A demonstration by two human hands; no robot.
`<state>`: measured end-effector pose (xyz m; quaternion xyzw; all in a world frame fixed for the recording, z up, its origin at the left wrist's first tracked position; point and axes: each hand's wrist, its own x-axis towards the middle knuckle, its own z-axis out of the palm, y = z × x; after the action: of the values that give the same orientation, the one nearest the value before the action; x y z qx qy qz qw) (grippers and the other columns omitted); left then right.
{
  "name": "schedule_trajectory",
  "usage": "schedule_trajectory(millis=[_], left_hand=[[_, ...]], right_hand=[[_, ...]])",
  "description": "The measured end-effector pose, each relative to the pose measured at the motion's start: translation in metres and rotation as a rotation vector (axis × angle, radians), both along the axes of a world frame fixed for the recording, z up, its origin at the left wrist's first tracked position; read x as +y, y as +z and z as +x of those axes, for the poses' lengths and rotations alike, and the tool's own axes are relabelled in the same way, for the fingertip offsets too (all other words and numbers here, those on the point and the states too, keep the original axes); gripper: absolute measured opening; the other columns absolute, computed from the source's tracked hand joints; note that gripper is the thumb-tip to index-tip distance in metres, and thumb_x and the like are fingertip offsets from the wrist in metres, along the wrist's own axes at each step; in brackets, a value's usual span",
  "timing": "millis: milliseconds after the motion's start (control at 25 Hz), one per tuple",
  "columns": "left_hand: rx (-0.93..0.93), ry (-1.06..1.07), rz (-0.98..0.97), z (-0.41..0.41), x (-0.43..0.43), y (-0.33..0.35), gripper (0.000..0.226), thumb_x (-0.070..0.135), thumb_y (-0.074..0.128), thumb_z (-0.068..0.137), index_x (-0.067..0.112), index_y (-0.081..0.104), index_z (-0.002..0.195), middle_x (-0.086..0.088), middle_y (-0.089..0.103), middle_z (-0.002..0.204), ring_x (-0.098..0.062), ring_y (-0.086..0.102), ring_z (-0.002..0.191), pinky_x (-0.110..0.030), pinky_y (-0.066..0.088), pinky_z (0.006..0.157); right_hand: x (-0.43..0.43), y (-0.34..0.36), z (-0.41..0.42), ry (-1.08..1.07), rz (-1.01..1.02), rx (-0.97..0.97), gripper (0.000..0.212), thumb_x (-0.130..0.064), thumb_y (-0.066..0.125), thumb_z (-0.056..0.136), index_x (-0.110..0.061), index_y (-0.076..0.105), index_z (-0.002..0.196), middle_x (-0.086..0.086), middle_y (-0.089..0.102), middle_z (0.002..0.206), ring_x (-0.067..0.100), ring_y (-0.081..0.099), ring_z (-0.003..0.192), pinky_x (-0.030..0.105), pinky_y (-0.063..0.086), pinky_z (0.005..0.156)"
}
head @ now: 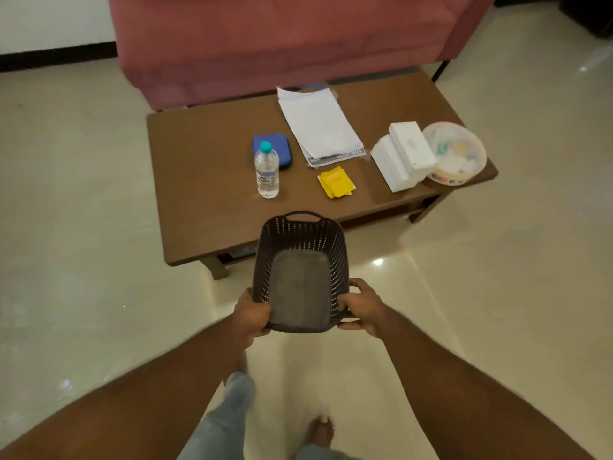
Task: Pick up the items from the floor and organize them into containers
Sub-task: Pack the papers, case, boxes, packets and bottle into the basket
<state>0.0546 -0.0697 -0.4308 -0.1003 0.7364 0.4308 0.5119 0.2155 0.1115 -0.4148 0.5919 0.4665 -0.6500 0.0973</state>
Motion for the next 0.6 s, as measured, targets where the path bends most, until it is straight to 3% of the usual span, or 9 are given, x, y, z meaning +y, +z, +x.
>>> schedule_trajectory(millis=[240,480,600], left_hand=[[0.061,0.186,-0.025,-0.091,-0.053,0.046,0.045,0.002,0.068,0.083,0.021,0.057,0.122,-0.011,0.07,0.106,-0.03,0.069,0.093,-0.036,0.06,0.067],[0.119,0.308,0.012,-0.208,-0.06,0.037,0.051,-0.001,0.067,0.086,0.025,0.052,0.127,-0.002,0.066,0.105,-0.024,0.065,0.09,-0.037,0.059,0.073],[0.039,0.322,-0.005,-0.268,-0.044,-0.001,0.055,-0.003,0.064,0.086,0.025,0.051,0.131,-0.003,0.066,0.112,-0.025,0.066,0.093,-0.038,0.06,0.071]], right_hand=[[-0.03,0.045,-0.118,0.152,-0.017,0.077,0.072,0.007,0.065,0.077,-0.027,0.047,0.138,0.01,0.073,0.111,0.027,0.072,0.1,0.05,0.062,0.085],[-0.044,0.042,-0.252,0.129,0.011,0.055,0.076,0.01,0.063,0.086,-0.027,0.043,0.15,0.008,0.067,0.122,0.027,0.068,0.106,0.037,0.062,0.072],[-0.037,0.02,-0.318,0.11,0.055,-0.058,0.072,0.001,0.062,0.092,-0.029,0.039,0.153,0.009,0.062,0.134,0.026,0.066,0.109,0.042,0.061,0.089]])
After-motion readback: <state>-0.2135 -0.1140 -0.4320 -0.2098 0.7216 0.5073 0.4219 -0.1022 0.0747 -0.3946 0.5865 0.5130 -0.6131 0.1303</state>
